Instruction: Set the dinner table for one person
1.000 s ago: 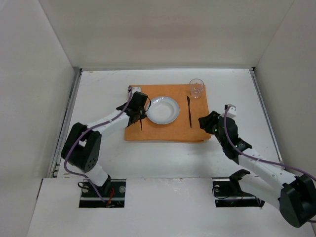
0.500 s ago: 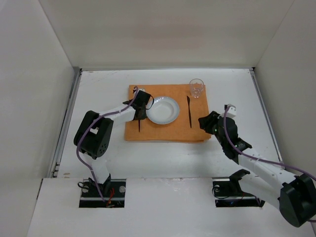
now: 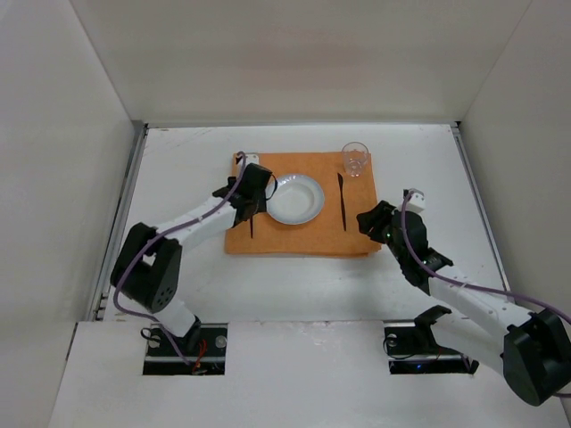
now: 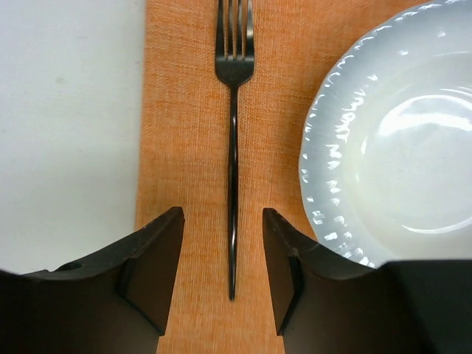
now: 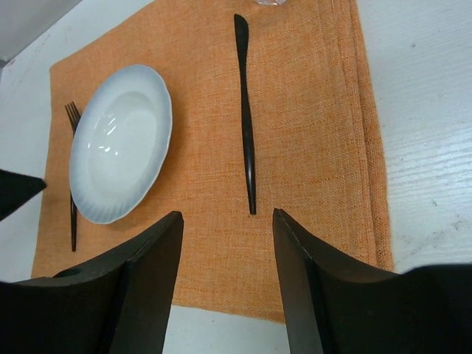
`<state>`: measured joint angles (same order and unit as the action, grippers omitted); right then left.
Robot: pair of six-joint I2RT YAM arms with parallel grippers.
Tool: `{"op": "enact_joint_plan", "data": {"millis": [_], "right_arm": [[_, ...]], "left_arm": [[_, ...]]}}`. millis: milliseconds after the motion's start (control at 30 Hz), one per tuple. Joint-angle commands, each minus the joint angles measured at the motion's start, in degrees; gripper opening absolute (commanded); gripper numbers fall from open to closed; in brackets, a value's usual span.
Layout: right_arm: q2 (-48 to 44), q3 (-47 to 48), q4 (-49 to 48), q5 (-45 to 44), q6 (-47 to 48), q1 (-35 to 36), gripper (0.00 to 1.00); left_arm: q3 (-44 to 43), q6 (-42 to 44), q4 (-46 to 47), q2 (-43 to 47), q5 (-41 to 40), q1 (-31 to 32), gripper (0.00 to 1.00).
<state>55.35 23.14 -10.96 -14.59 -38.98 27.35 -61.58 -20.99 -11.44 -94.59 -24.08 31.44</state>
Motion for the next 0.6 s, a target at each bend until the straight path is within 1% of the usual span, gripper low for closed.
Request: {"op": "enact_joint_plan", "data": {"millis": [0, 67, 100, 167, 200, 233, 300, 367, 400, 500, 567], "right_arm": [[-0.07, 1.74, -2.75, -1.67, 0.31, 0.2, 0.56], [-1.12, 1.47, -2.58, -2.28, 0.22, 0.2, 0.51], [-1.73, 1.3, -2.49, -2.55, 0.22, 0.2, 0.44], [-2.79, 0.95, -2.49, -3.07, 0.14, 0.2, 0.24], [-2.97, 0.95, -2.22, -3.16, -0.13, 0.2, 0.18], [-3.06, 1.03, -1.87, -2.99, -0.39, 0.2, 0.13], [-3.14, 1.21, -1.17, -3.16, -0.83, 0.2, 0.11], [-3.06, 1.04, -1.43, -3.6, -0.83, 0.11, 0.12], [-2.54, 1.03, -1.43, -4.21, -0.83, -0.06, 0.17], [-1.74, 0.77, -1.52, -6.41, -1.01, 0.02, 0.39], [-1.65, 0.16, -1.87, -8.86, -1.01, -0.24, 0.49]], "left_arm": [[3.65, -3.51, 0.98, 8.52, -2.91, 1.12, 0.44], [7.25, -6.68, 2.82, 13.18, -2.21, 1.47, 0.4], [9.44, -8.08, 3.87, 15.72, -2.12, 1.73, 0.38], [13.48, -10.98, 4.85, 20.2, -1.94, 1.74, 0.35], [15.68, -12.65, 4.85, 22.93, -1.94, 1.47, 0.34], [18.05, -14.23, 4.68, 25.57, -1.85, 1.04, 0.33], [22.36, -16.0, 4.5, 30.83, -1.94, 0.07, 0.33], [26.41, -17.23, 4.41, 36.47, -2.38, -1.16, 0.34], [28.6, -17.76, 4.15, 39.88, -2.73, -2.21, 0.35], [33.53, -19.87, 2.05, 47.2, -3.87, -4.94, 0.38], [36.69, -22.32, -0.15, 51.15, -4.31, -7.22, 0.41]]}}
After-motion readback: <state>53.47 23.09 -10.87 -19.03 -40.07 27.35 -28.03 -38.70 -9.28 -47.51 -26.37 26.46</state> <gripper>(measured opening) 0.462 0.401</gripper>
